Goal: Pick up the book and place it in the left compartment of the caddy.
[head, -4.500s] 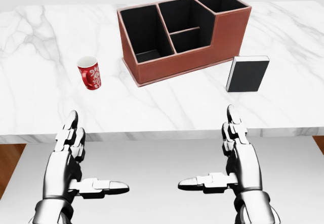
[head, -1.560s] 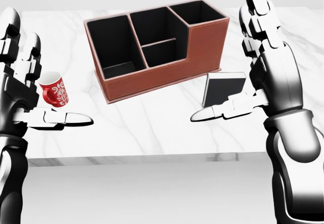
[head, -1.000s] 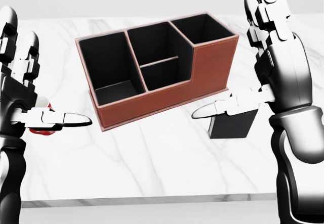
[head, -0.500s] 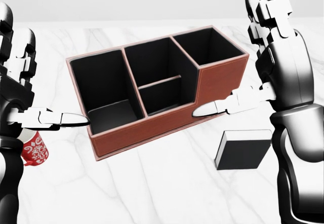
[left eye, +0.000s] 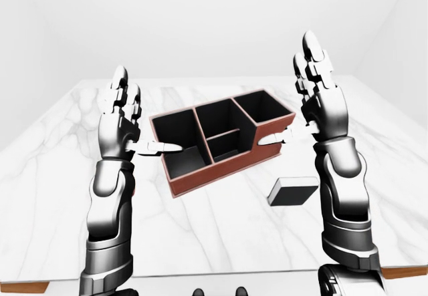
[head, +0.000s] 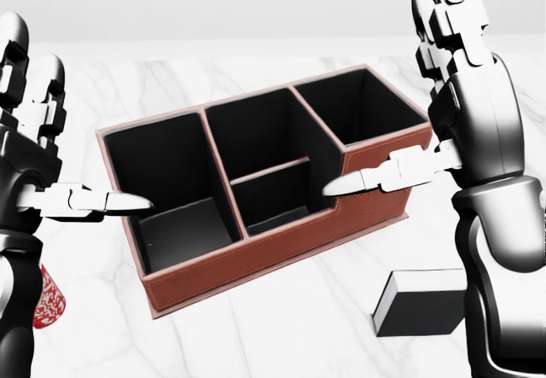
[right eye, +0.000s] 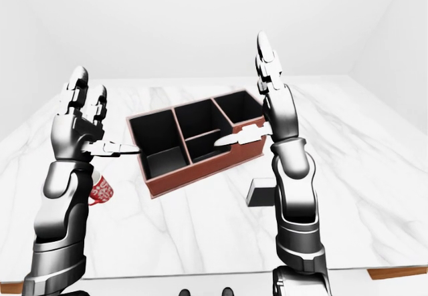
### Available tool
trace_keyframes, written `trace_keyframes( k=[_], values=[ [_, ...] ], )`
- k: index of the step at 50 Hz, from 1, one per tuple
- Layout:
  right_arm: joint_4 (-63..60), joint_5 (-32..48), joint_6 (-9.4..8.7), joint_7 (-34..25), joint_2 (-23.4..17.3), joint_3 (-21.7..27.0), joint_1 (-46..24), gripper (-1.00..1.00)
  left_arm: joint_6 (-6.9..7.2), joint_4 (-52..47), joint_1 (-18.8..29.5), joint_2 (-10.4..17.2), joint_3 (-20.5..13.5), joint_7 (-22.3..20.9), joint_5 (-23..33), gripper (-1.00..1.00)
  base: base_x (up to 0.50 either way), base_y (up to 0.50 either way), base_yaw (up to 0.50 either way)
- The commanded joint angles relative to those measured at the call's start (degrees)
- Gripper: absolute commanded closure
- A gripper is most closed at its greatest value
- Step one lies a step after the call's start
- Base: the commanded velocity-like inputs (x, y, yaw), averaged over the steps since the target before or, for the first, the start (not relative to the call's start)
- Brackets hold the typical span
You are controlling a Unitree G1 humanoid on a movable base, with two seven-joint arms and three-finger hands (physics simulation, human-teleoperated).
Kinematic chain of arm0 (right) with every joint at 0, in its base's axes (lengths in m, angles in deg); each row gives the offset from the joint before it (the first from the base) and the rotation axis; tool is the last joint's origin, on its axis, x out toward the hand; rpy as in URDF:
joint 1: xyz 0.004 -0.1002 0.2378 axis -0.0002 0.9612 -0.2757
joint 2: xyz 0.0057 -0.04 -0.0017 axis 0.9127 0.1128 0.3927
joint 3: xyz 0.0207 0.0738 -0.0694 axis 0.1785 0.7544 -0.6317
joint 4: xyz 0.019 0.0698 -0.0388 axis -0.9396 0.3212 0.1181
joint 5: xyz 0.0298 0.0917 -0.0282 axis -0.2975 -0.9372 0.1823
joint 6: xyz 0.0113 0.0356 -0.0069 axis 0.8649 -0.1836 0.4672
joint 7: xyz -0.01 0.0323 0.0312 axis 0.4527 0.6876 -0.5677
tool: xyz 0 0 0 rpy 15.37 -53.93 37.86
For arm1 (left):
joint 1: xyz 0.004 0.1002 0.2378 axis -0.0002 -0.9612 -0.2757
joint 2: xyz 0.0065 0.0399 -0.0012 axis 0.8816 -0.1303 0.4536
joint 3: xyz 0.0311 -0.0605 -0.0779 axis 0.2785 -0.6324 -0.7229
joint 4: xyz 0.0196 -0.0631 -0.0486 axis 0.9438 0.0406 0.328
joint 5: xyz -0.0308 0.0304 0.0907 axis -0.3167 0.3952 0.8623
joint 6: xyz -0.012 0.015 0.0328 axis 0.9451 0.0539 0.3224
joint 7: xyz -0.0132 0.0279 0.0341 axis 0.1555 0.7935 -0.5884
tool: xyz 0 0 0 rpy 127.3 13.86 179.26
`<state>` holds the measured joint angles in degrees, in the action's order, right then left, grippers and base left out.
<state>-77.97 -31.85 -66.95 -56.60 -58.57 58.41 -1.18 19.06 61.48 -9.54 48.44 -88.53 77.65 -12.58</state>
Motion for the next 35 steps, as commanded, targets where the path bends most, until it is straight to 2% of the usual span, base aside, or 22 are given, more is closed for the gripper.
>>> trace_keyframes(
  k=[1,17,27,29,35],
  values=[
    [1.1,-0.1,0.0,0.5,0.2,-0.1,-0.2,-1.0,0.0,0.2,-0.2,-0.1,0.1,-0.1,0.0,-1.0,0.25,0.0,0.0],
    [1.4,-0.1,0.0,0.2,0.2,-0.3,0.0,-1.0,0.0,0.5,-0.3,-0.2,0.1,-0.2,0.1,-1.0,0.24,0.0,0.0],
    [0.2,0.3,0.0,-1.0,-1.1,0.7,-0.1,-1.0,0.0,0.3,-0.5,-0.3,0.2,-0.3,0.1,-1.0,0.0,0.0,0.0],
    [-0.7,0.6,0.0,-2.1,-1.7,0.7,0.1,-1.0,0.0,0.1,-0.6,-0.3,0.2,-0.3,0.0,-1.0,0.0,0.0,0.0],
    [-6.0,2.7,0.0,-12.9,-5.8,1.6,1.2,-1.0,0.0,0.0,-0.8,-0.4,0.2,-0.5,0.0,-1.0,0.0,0.0,0.0]
  ],
)
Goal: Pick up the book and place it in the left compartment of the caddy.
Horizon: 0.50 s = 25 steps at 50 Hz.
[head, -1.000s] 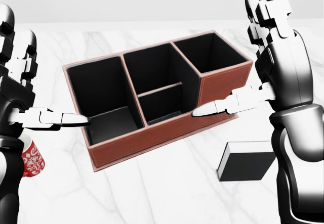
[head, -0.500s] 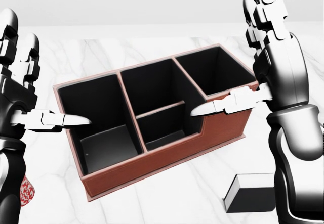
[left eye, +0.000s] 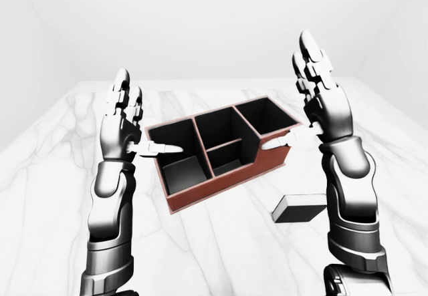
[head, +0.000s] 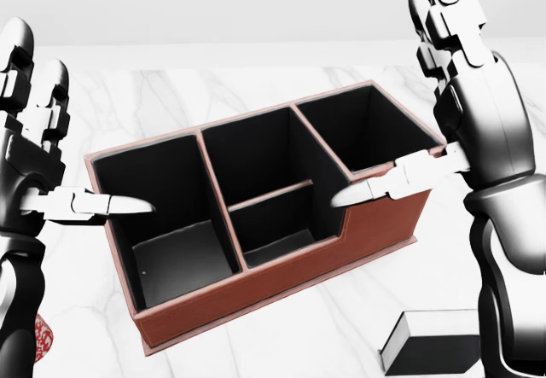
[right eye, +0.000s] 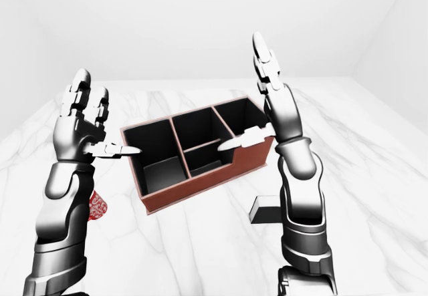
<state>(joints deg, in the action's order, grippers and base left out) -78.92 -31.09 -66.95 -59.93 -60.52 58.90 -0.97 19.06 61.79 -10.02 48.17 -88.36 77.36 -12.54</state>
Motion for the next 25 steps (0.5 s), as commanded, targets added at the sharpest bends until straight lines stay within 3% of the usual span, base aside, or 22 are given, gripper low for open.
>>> trace_keyframes(
  k=[1,8,15,25],
  values=[
    [-6.1,2.7,0.0,-11.4,-4.5,1.2,1.3,-1.0,0.0,-0.3,-0.4,-0.1,0.1,-0.3,-0.1,-1.0,0.0,0.0,0.0],
    [-17.6,8.0,0.0,-25.6,-6.9,5.1,7.5,-1.0,0.0,2.0,0.0,-0.2,0.2,-0.6,0.2,-1.0,0.0,0.0,0.0],
    [-26.4,12.5,0.0,-25.6,-8.6,8.2,13.3,-1.0,0.0,3.9,0.3,-0.5,0.7,-1.0,0.4,-1.0,0.0,0.0,0.0],
    [-32.1,20.1,0.0,-25.6,-6.2,9.8,17.5,-1.0,0.0,8.1,0.9,-0.9,1.7,-1.3,0.7,-1.0,0.0,0.0,0.0]
  ],
)
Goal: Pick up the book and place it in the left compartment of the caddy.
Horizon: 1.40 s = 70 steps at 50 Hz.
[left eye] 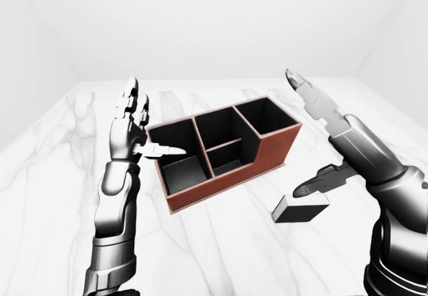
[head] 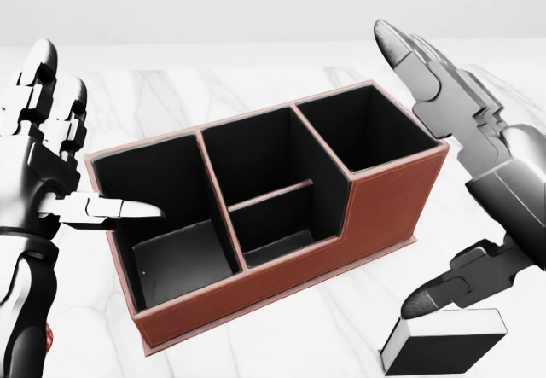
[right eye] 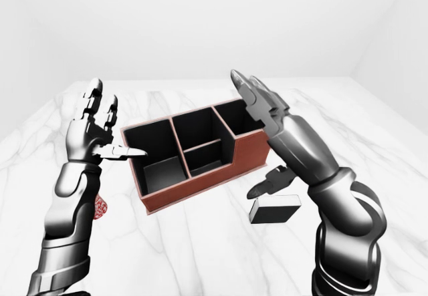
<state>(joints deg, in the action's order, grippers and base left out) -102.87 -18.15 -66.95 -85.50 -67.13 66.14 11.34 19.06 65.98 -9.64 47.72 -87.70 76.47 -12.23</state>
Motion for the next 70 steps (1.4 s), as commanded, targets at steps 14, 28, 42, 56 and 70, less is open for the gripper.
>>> trace_keyframes(
  k=[14,28,42,56,70],
  values=[
    [-11.4,10.8,0.0,0.0,1.8,9.5,10.6,-1.0,0.0,3.6,0.6,-0.4,0.6,-0.2,0.3,-1.0,0.0,0.0,0.0],
    [-9.6,13.4,0.0,0.0,10.0,12.4,21.7,-1.0,0.0,3.3,1.1,0.1,0.3,0.3,-0.1,-1.0,0.0,0.0,0.0],
    [-3.9,16.5,0.0,0.0,13.1,10.7,24.2,-1.0,0.0,2.7,0.8,0.4,-0.1,0.7,-0.3,-1.0,0.0,0.0,0.0],
    [3.8,22.1,0.0,0.0,10.8,5.6,21.3,-1.0,0.0,0.9,-0.6,0.8,-0.9,0.8,-0.4,-1.0,0.0,0.0,0.0],
    [9.3,27.6,0.0,0.0,8.7,1.3,18.1,-1.0,0.0,2.2,-0.6,1.0,-1.4,1.1,-0.6,-1.0,0.0,0.0,0.0]
  ],
)
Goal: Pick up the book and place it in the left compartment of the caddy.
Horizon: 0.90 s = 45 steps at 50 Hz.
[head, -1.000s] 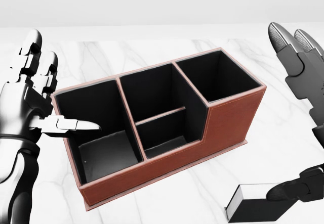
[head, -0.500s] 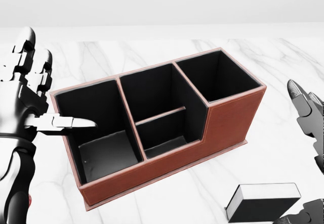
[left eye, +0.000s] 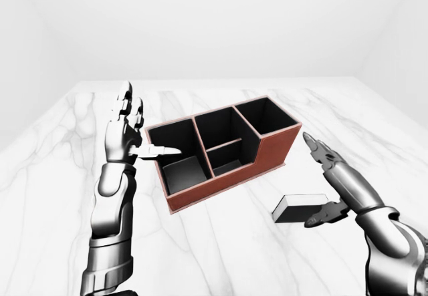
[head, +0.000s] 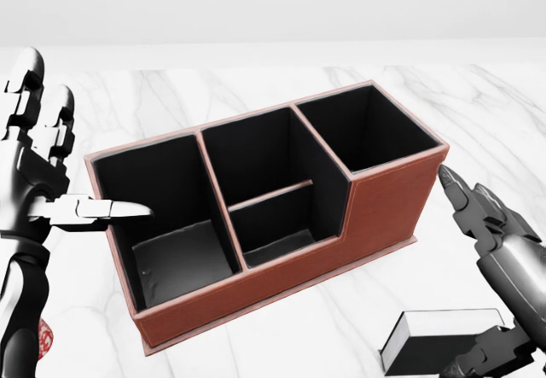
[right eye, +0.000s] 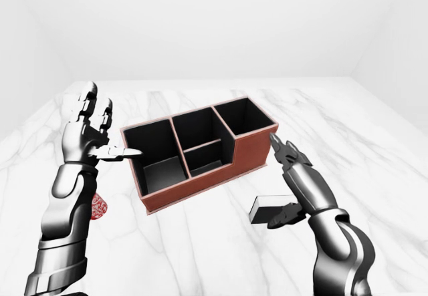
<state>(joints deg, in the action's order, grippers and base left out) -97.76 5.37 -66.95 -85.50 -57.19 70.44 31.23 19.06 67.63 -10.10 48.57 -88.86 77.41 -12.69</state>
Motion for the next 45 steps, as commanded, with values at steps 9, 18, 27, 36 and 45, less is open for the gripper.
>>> trace_keyframes(
  k=[9,18,27,36,45],
  values=[
    [5.7,6.6,0.0,0.0,-1.8,-3.4,-2.0,-1.0,0.0,1.3,-0.1,0.3,-0.4,0.3,-0.2,-1.0,0.0,0.0,0.0],
    [5.4,7.4,0.0,0.0,-2.4,-1.1,-1.2,-1.0,0.0,1.5,-0.2,0.4,-0.4,0.3,-0.3,-1.0,0.0,0.0,0.0],
    [4.4,7.6,0.0,0.0,-2.4,0.6,-1.4,-1.0,0.0,1.3,-0.3,0.3,-0.3,0.3,-0.2,-1.0,0.0,0.0,0.0],
    [5.4,8.7,0.0,0.0,-2.6,-0.6,-2.2,-1.0,0.0,1.2,-0.3,0.4,-0.5,0.3,-0.3,-1.0,0.0,0.0,0.0],
    [6.5,9.9,0.0,0.0,-2.8,-2.1,-3.1,-1.0,0.0,0.7,-0.3,0.3,-0.4,0.2,-0.2,-1.0,0.0,0.0,0.0]
  ],
)
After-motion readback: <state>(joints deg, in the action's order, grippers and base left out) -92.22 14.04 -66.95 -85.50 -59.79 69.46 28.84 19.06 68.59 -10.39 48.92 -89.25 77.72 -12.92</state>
